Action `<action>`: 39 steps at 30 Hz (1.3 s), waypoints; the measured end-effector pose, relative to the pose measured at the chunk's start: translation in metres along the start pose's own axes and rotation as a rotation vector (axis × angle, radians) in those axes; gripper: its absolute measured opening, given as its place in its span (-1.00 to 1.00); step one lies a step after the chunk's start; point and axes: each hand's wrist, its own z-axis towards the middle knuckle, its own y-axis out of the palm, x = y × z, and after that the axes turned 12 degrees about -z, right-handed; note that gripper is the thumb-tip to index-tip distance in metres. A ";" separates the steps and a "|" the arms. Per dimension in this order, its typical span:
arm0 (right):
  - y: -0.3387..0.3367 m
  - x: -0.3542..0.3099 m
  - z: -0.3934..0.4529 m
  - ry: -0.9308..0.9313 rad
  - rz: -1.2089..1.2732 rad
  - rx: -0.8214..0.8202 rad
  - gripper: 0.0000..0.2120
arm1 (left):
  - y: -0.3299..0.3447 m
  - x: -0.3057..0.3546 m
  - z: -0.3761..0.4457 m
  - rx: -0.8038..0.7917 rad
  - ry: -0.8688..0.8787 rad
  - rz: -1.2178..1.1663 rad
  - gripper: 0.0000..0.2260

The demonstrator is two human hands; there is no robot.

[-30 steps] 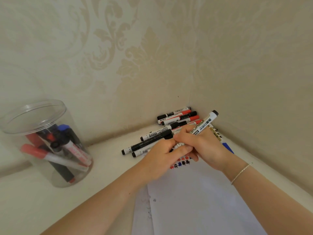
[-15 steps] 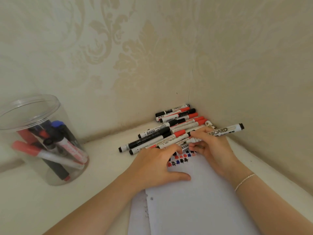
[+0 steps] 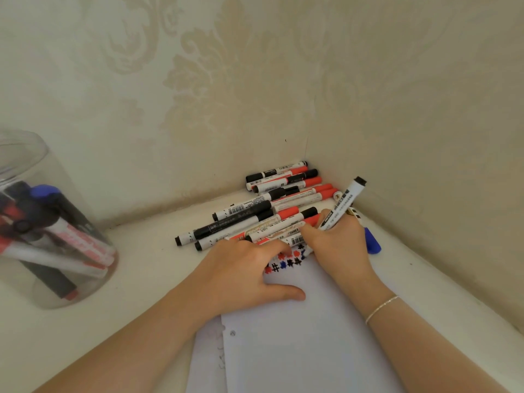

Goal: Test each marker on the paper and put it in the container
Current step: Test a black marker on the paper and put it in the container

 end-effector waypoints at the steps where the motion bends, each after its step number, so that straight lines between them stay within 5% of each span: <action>1: 0.001 0.000 -0.001 -0.008 -0.016 0.002 -0.60 | 0.000 0.000 0.000 0.000 0.004 0.002 -0.36; 9: -0.002 0.000 0.000 -0.007 -0.019 -0.020 -0.73 | -0.002 0.001 0.000 -0.009 0.017 0.020 -0.36; 13: -0.001 -0.002 -0.003 -0.035 -0.037 -0.014 -0.61 | -0.002 0.001 -0.001 -0.007 0.021 0.022 -0.37; 31: -0.002 -0.001 -0.001 -0.004 -0.043 -0.010 -0.66 | 0.004 -0.004 -0.001 0.002 0.031 0.020 -0.37; 35: -0.011 -0.003 0.000 0.071 0.285 0.003 -0.72 | 0.005 -0.002 -0.004 0.052 0.040 -0.120 -0.51; 39: -0.020 -0.008 -0.002 0.064 0.685 -0.180 -0.83 | 0.006 0.000 -0.005 0.088 0.046 -0.461 -0.74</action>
